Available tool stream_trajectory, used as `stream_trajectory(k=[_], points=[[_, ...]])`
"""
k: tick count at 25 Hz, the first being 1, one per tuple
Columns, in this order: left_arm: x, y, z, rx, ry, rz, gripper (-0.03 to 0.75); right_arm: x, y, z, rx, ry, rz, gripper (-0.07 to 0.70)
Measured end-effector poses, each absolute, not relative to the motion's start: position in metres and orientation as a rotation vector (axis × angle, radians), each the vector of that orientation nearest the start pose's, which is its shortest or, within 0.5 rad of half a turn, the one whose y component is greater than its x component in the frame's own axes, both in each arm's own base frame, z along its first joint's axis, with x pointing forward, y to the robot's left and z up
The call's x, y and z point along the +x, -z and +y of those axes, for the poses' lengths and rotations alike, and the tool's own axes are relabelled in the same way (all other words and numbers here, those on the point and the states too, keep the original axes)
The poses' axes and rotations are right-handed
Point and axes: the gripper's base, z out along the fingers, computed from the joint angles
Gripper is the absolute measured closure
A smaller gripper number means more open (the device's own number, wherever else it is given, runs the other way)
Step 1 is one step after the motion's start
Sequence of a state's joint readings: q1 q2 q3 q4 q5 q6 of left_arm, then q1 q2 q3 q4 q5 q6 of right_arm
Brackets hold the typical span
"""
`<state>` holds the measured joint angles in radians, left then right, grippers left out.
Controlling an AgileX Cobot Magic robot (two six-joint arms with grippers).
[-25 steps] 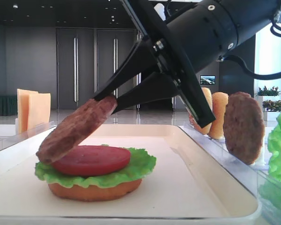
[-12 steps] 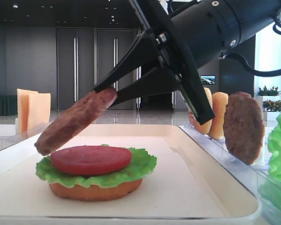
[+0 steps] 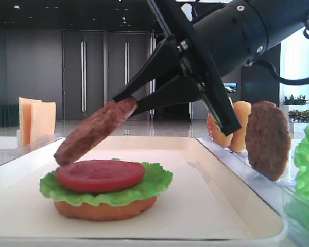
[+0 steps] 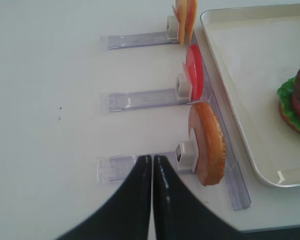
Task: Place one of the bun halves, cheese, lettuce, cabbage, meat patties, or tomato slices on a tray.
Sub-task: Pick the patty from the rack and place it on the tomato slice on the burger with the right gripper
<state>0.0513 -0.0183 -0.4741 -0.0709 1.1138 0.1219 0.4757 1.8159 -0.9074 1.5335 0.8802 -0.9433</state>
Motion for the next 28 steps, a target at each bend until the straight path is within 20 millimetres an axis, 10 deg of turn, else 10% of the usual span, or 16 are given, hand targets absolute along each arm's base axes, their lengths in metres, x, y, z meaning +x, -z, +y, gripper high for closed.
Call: stream_trajectory(k=[28], points=[[-0.0068,-0.2659,-0.0061,0.079,-0.018,2.101,0.716,0.2591,-0.1713,0.2154,-0.361,-1.449,2.600,0.503]])
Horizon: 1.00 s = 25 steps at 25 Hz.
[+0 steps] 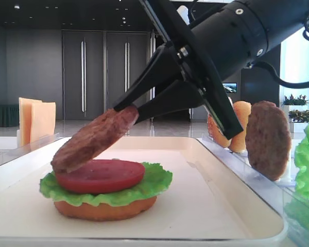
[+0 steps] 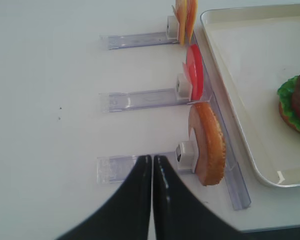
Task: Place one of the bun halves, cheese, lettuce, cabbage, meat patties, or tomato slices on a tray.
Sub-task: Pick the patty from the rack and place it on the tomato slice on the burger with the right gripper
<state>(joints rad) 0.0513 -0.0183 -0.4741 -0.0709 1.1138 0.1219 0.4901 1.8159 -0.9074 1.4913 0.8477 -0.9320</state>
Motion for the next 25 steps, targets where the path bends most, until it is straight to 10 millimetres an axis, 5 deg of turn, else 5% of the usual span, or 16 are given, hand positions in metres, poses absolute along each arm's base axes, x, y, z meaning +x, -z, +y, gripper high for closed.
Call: stream_trajectory(k=[15,25], points=[[-0.0068,-0.2659,-0.0061,0.079,-0.018,2.101,0.716,0.2599,-0.1702,0.2147,-0.362,-1.425,2.604,0.495],[-0.0068,-0.2659,-0.0061,0.079,-0.018,2.101,0.716,0.2607,-0.1695,0.2142,-0.364,-1.405,2.602,0.215]])
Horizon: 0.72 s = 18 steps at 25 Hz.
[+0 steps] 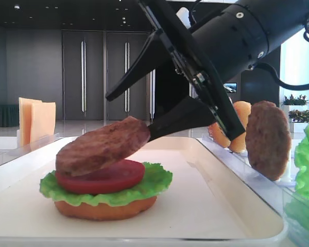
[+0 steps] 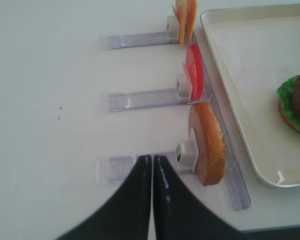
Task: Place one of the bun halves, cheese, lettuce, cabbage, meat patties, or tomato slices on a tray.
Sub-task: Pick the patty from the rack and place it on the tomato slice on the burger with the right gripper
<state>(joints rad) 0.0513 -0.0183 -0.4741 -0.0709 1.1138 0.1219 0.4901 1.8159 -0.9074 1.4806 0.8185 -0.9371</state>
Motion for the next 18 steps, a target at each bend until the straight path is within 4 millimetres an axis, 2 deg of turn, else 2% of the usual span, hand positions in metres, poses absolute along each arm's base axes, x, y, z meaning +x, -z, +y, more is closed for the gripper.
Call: stream_trajectory(k=[8,18], points=[[-0.007,-0.266,-0.006,0.079,-0.018,2.101,0.716,0.259,-0.177,0.213,-0.426,-1.382,2.576,0.078],[-0.007,-0.266,-0.006,0.079,-0.018,2.101,0.716,0.253,-0.193,0.205,-0.539,-1.265,2.558,0.059]])
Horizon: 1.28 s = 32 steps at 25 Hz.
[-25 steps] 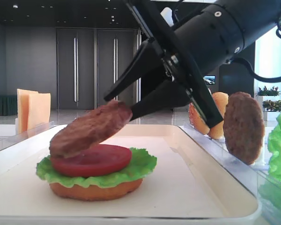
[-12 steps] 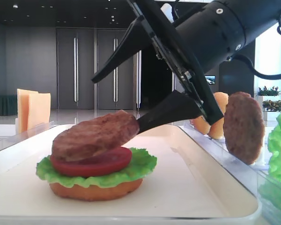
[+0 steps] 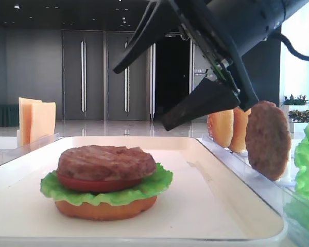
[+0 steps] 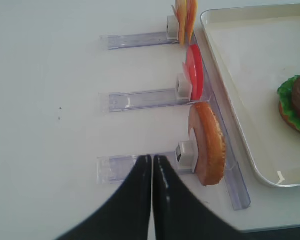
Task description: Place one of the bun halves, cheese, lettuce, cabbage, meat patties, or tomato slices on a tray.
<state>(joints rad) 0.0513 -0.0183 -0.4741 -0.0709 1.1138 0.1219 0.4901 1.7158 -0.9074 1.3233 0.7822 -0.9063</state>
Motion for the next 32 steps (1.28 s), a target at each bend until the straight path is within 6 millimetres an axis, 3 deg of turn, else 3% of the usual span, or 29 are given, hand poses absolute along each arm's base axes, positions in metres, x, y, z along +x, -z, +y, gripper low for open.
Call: stream_trajectory(k=[9,20,32], points=[[-0.007,-0.266,-0.006,0.079,-0.018,2.101,0.716,0.237,-0.240,0.190,-0.627,-1.107,2.502,0.056],[-0.007,-0.266,-0.006,0.079,-0.018,2.101,0.716,0.247,-0.288,0.163,-0.653,-0.582,2.629,0.056],[-0.007,-0.266,-0.006,0.079,-0.018,2.101,0.716,0.263,-0.333,0.130,-0.502,-0.038,2.677,0.056]])
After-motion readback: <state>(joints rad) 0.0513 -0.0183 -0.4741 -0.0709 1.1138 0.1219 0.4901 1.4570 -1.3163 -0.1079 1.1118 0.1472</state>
